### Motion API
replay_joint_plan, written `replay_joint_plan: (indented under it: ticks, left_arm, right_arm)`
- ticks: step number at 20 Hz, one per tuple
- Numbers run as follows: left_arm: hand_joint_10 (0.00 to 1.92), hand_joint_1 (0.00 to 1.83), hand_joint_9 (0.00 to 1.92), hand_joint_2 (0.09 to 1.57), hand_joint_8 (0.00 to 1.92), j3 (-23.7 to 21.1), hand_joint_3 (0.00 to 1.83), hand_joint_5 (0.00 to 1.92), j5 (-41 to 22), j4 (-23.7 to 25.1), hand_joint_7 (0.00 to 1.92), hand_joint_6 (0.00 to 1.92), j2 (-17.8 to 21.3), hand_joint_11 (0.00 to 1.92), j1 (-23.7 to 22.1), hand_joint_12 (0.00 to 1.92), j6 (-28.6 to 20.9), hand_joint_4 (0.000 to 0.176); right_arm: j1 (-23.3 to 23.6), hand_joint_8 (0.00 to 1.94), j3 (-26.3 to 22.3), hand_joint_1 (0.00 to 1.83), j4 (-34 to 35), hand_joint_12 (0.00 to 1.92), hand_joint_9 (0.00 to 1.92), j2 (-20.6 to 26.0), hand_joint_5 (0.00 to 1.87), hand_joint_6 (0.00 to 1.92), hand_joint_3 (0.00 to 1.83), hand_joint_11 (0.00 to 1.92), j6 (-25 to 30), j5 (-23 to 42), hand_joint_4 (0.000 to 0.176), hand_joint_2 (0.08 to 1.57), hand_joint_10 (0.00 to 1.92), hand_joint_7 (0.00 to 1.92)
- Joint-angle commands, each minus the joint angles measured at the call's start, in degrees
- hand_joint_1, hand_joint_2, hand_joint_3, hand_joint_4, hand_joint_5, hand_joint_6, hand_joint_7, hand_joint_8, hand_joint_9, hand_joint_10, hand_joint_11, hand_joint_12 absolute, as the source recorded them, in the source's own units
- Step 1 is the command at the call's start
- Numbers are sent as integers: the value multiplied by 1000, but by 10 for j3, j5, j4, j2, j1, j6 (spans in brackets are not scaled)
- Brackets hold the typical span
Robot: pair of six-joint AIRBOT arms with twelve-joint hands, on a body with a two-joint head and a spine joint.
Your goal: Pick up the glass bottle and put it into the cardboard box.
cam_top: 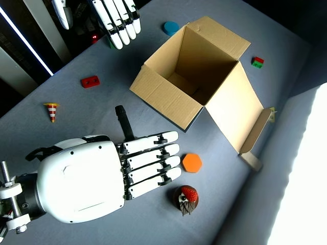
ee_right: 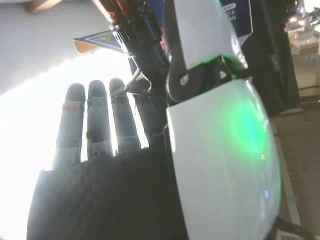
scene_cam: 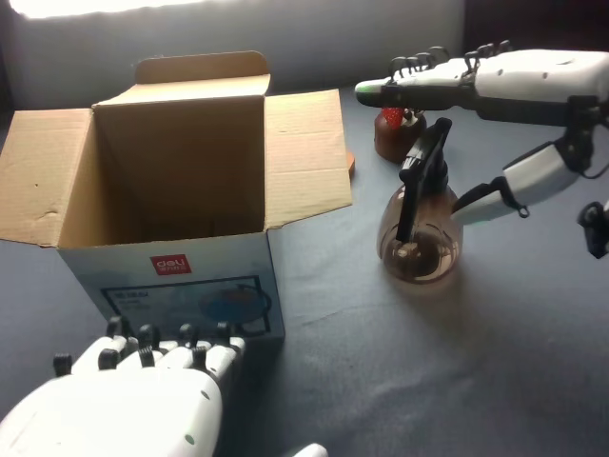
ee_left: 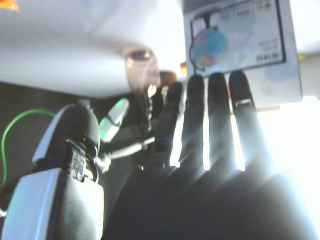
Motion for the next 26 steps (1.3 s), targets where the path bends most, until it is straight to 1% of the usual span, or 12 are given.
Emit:
replay_joint_plan:
  ticks: [1, 3, 8, 10, 13, 14, 15, 19, 21, 24, 25, 26]
  left_arm:
    - [2, 44, 205, 1234, 2, 3, 3, 174, -17, 53, 220, 5, -2, 0, 0, 554, -4, 0]
    - [4, 43, 209, 1231, 5, 8, 1, 179, -15, 61, 227, 6, -8, 0, 9, 551, -8, 0]
    - [2, 10, 210, 1244, 2, 22, 5, 165, -15, 72, 229, 0, -15, 0, 14, 530, -14, 0]
    - [2, 19, 210, 1244, 1, 23, 4, 160, -19, 89, 229, 0, -15, 0, 26, 528, -36, 0]
    - [2, 20, 210, 1244, 1, 23, 4, 160, -32, 93, 229, 0, -15, 0, 36, 527, -57, 0]
    - [2, 20, 210, 1244, 0, 22, 4, 160, -41, 115, 227, 0, -15, 0, 45, 527, -74, 0]
    - [1, 19, 209, 1243, 0, 21, 3, 159, -52, 122, 227, 0, -15, 0, 47, 527, -85, 0]
    - [2, 23, 213, 1241, 1, 15, 1, 169, -68, 125, 229, 4, -15, 0, 49, 531, -96, 0]
    - [3, 39, 215, 1241, 1, 15, 1, 169, -76, 141, 229, 3, -20, 0, 68, 533, -123, 0]
    - [3, 44, 218, 1242, 5, 16, 1, 174, -82, 152, 241, 4, -31, 0, 87, 535, -134, 0]
    - [4, 48, 223, 1242, 4, 17, 1, 179, -82, 156, 247, 5, -35, 0, 90, 559, -134, 0]
    - [5, 49, 227, 1242, 5, 19, 1, 183, -82, 162, 251, 6, -41, 0, 93, 566, -134, 0]
  right_arm:
    - [4, 41, 4, 1125, 33, 0, 72, -1, 54, 22, 84, 0, 4, 32, 0, 951, 31, 134]
    - [-2, 39, 5, 1105, 33, 0, 72, -3, 54, 22, 91, 0, 6, 34, 0, 959, 31, 140]
    - [-8, 34, 7, 1090, 32, 0, 80, -8, 67, 27, 100, 0, 0, 35, 0, 968, 34, 146]
    - [-8, 32, 7, 1102, 32, 0, 81, -9, 73, 30, 104, 0, -6, 38, 0, 971, 35, 147]
    - [-9, 25, 8, 1087, 32, 0, 85, -9, 84, 34, 108, 0, -9, 38, 0, 972, 37, 140]
    - [-9, 22, 9, 1068, 33, 0, 88, -10, 77, 31, 116, 0, -10, 37, 0, 985, 38, 136]
    - [-9, 20, 10, 1060, 33, 0, 88, -11, 74, 29, 119, 0, -10, 37, 0, 989, 38, 135]
    - [-7, 24, 12, 1035, 33, 0, 104, -13, 98, 40, 127, 0, -10, 36, 0, 997, 46, 152]
    - [-5, 30, 12, 1032, 33, 0, 118, -13, 105, 43, 130, 0, -10, 35, 0, 999, 52, 170]
    - [-3, 32, 13, 1007, 33, 2, 149, -13, 105, 43, 142, 5, -10, 35, 0, 1017, 67, 185]
    - [-2, 31, 14, 977, 33, 448, 177, -13, 165, 122, 146, 0, -10, 35, 0, 1056, 152, 270]
    - [-1, 78, 14, 1020, 33, 1000, 221, -13, 233, 332, 145, 0, -9, 35, 0, 1078, 396, 423]
